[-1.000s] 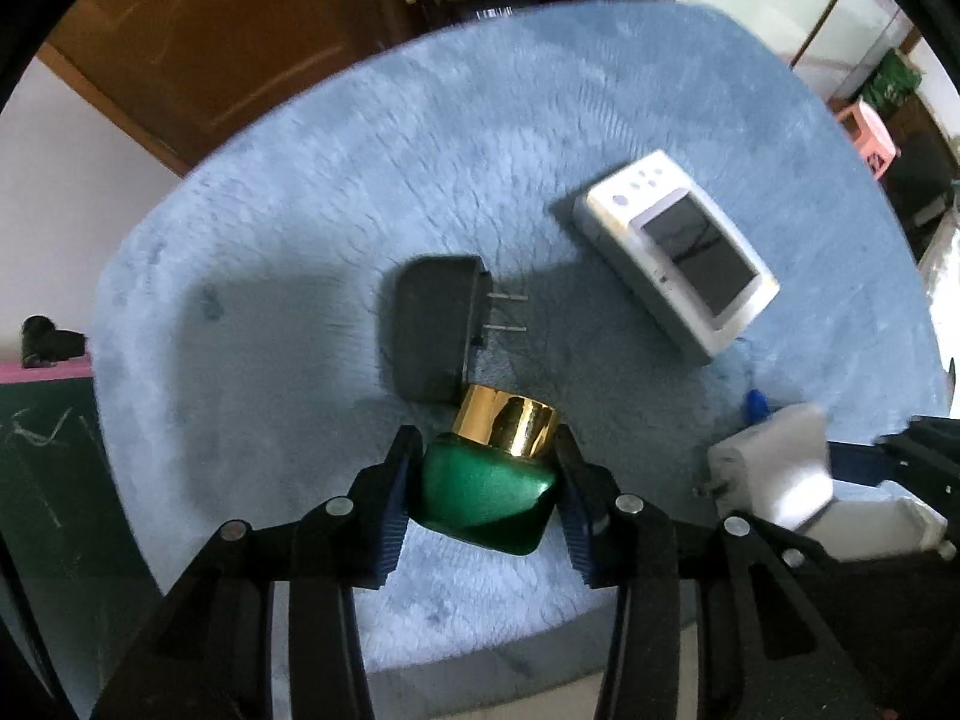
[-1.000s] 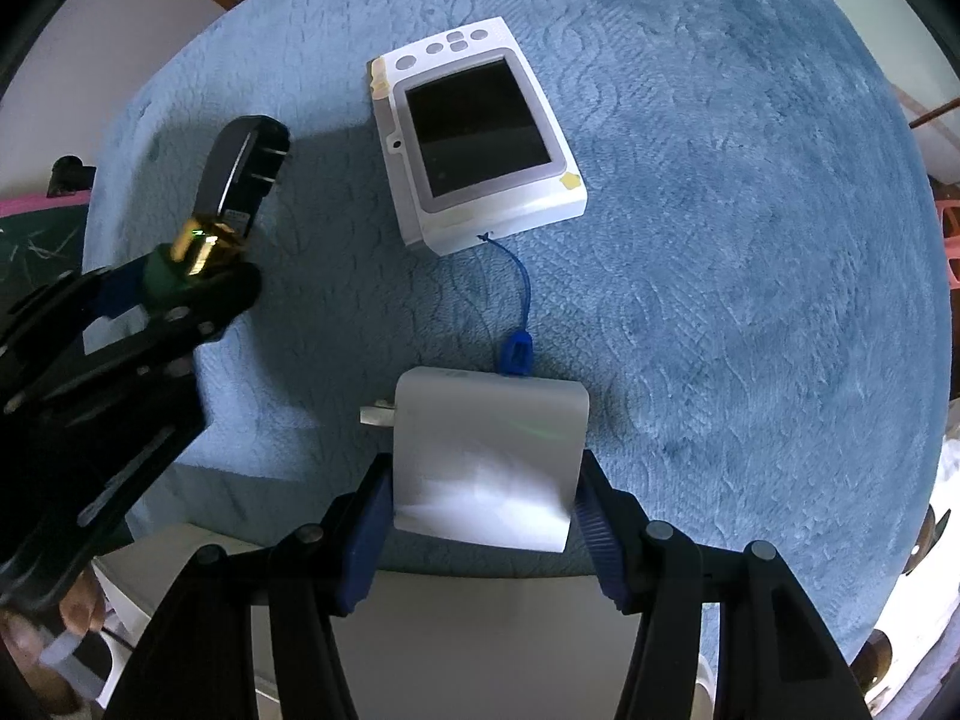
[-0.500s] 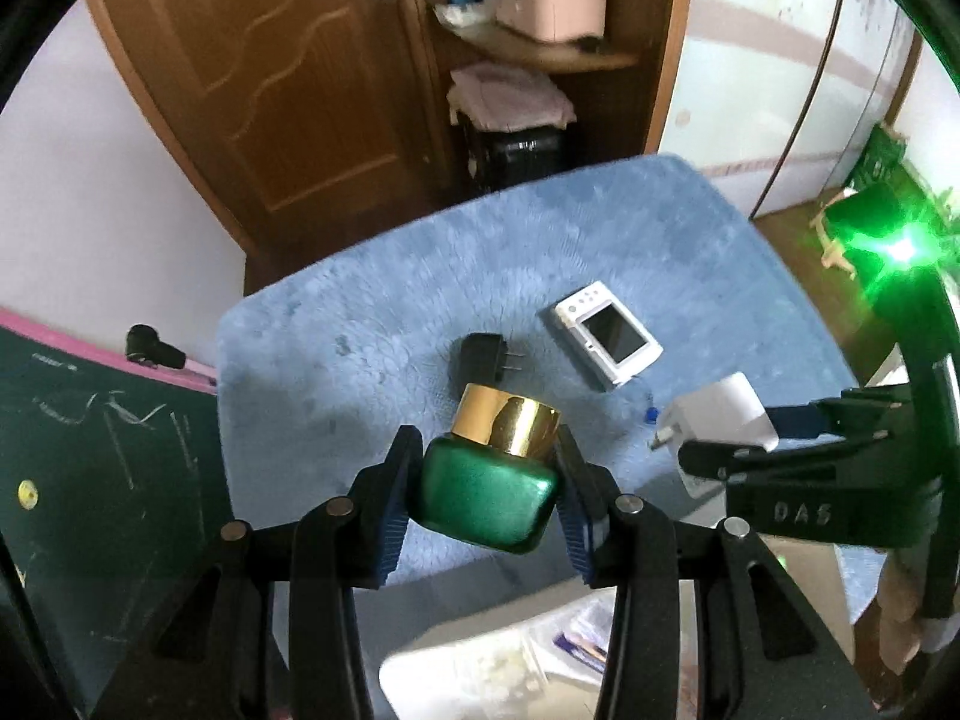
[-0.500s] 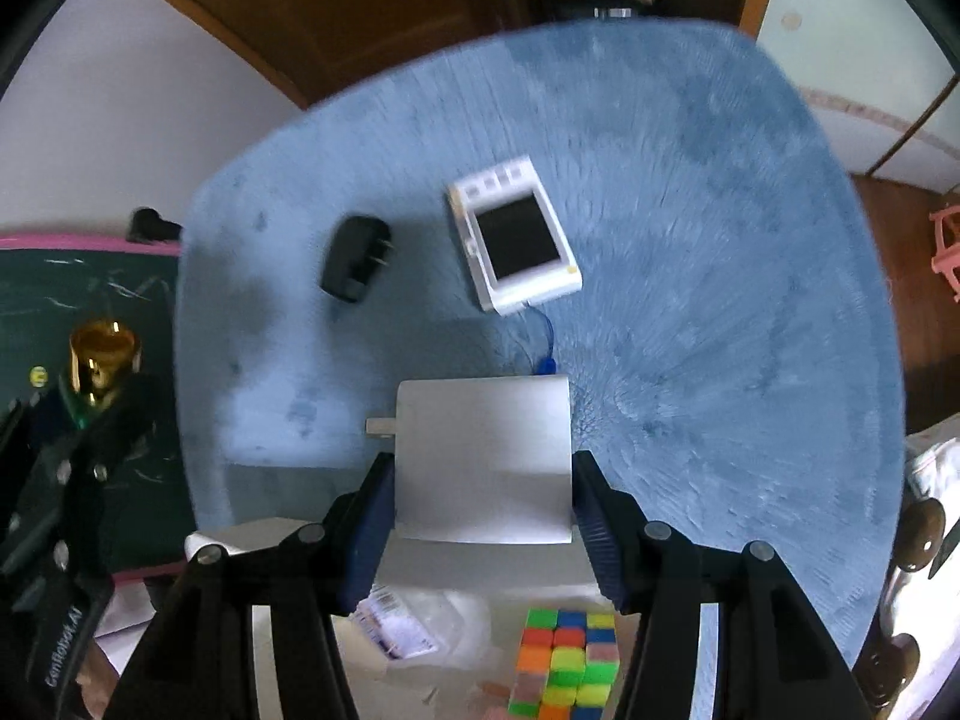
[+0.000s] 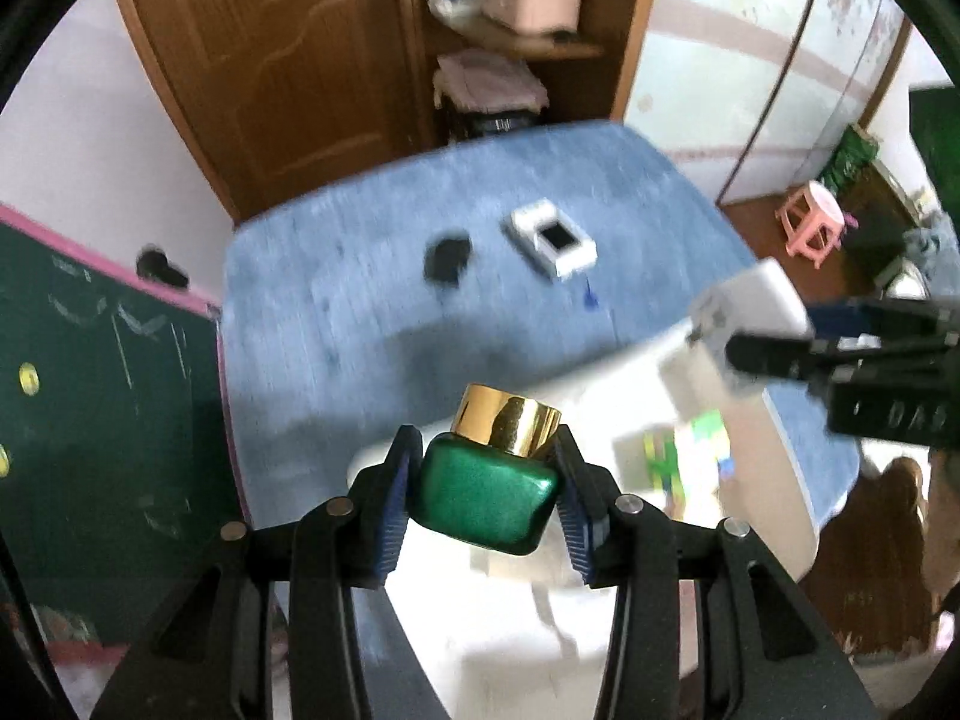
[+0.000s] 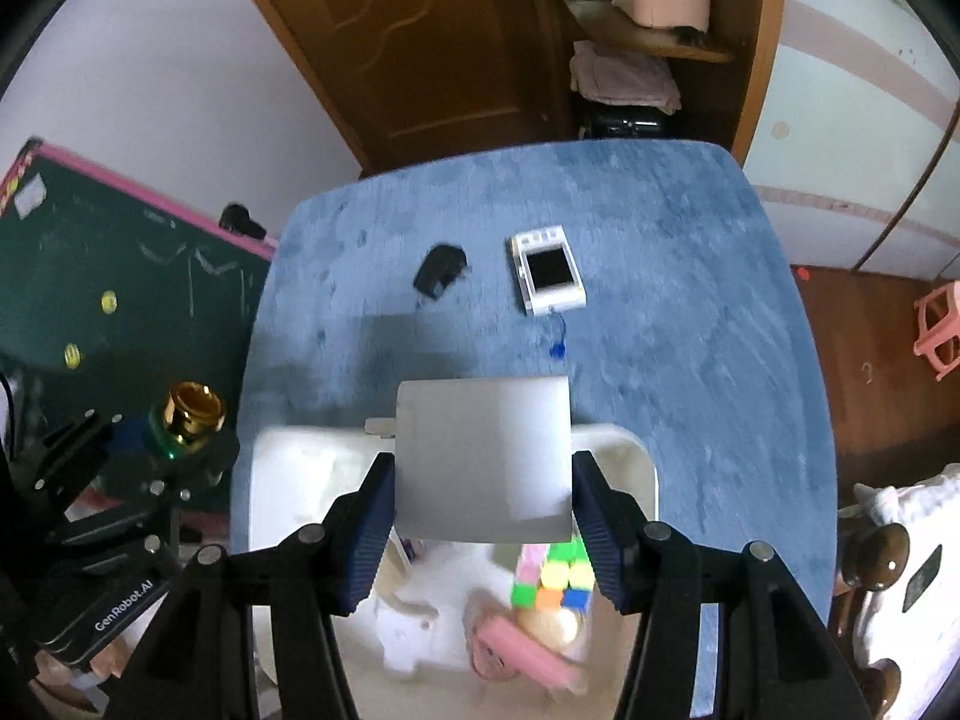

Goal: Organize rigid objects
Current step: 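Carry the green jar and white charger over the white tray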

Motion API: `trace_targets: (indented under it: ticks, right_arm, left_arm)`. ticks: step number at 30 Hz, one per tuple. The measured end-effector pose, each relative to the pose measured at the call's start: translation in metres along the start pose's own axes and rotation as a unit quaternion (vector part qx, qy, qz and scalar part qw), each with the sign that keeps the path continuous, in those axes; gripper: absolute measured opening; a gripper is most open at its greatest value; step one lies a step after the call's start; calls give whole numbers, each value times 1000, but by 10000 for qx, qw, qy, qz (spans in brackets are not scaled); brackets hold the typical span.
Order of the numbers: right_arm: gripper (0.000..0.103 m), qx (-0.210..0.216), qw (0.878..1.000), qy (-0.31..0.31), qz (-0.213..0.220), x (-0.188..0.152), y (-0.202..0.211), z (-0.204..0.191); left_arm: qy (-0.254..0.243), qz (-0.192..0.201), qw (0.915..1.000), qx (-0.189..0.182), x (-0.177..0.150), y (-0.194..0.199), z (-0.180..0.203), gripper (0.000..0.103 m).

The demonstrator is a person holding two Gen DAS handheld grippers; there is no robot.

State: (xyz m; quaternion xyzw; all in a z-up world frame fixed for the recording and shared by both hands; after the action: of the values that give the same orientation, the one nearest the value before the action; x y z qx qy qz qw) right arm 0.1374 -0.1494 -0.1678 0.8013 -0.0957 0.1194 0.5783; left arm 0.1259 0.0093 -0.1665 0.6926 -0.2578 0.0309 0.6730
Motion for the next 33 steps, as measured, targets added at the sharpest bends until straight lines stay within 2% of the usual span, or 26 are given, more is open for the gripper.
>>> trace_targets:
  ticks: [6,10,14,17,25,28,30,33]
  right_arm:
    - [57,-86,9987,-53,-499,-49,-26,4]
    - [57,-89,9960,-96,-884,-82,-54,4]
    - [57,-56,9929,-79,-1186,-102,-79,0]
    - [57,-73,9910,-29,-1334,-110,-94,-4]
    - [57,-315,9891,531,-1335,-102,-108,-22]
    - [56,-353,9873,580,-1435,-102,-116,-22]
    - [56,-353,9868,668,-1430,-101,-115,-25]
    - [58,-379,9863,838,-1372,-104,-109,-31]
  left_arm:
    - [11,-691,9976,-102,-63,-32,10,46]
    - [-14,-911,9957,-181,-89,-46,19,46]
    - [-230,-1026,9944,-74,-107,-61,33,46]
    - [-323,-1099,9934,-105,-117,-72,39,46]
    - [-369,-1203,9920,-93,-128,-86,41,46]
    - [-301,-1294,9911,-51,-127,-90,39,47]
    - [-182,-1380,9901,-172,-127,-90,37,47]
    - [-14,-1319,9908,-301,-125,-85,32,55]
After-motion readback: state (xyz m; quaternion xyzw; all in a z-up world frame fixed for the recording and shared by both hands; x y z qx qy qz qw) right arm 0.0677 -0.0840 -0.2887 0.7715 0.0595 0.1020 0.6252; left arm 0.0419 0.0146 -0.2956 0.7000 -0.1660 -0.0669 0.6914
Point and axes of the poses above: each gripper's, at about its wrist camera, not at the fingertips, and y roughly against the way its jaws point, z to its right, x to its top, the point moved 4 cm from there along -y, roughly the way its jaws point, and after that the axes turned 7 degrees about x, right-handed, at the moved point
